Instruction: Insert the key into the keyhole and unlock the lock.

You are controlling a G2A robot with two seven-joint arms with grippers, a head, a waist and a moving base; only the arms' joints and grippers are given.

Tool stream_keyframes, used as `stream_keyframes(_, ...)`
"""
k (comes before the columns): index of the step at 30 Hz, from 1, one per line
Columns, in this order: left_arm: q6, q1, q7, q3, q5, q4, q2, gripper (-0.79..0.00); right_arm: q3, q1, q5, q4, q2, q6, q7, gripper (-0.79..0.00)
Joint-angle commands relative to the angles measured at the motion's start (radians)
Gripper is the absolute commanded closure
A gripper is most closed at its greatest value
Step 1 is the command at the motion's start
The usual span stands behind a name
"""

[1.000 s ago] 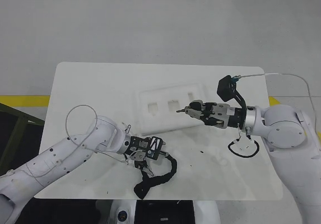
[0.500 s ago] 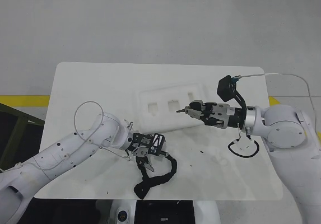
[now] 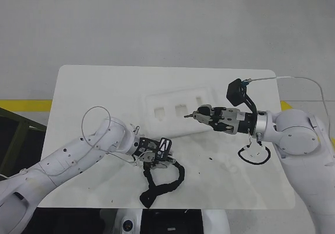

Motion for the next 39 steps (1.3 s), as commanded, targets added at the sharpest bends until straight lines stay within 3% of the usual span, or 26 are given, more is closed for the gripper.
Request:
stream_keyframes(1,-0.001,0.005,0.009,-0.005,0.008,0.004,-0.003,-0.323,0.0,0.0,0.0,0.0,0.0,0.0,0.0,0.0)
stream_keyframes(5,-0.004,0.012,0.016,-0.009,0.025,0.008,-0.01,-0.366,0.0,0.0,0.0,0.0,0.0,0.0,0.0,0.0)
stream_keyframes(10,-0.004,0.017,0.021,-0.017,0.036,0.01,-0.018,-0.326,0.0,0.0,0.0,0.0,0.0,0.0,0.0,0.0)
stream_keyframes(15,-0.004,0.021,0.02,-0.021,0.043,0.02,-0.023,-0.046,0.0,0.0,0.0,0.0,0.0,0.0,0.0,0.0)
stream_keyframes(17,-0.004,0.023,0.019,-0.027,0.041,0.026,-0.025,0.0,0.0,0.0,0.0,0.0,0.0,0.0,0.0,0.0)
stream_keyframes(28,-0.004,0.055,0.102,-0.101,-0.005,0.032,-0.017,0.0,0.0,0.0,0.0,0.0,0.0,0.0,0.0,0.0)
stream_keyframes(35,0.017,0.12,0.209,-0.19,-0.029,0.039,0.017,0.0,-0.004,-0.008,-0.008,-0.007,0.0,0.008,-0.015,0.0)
stream_keyframes(39,0.095,0.177,0.32,-0.264,0.001,0.036,0.046,0.0,-0.02,-0.011,0.003,-0.019,0.001,0.014,-0.013,0.0)
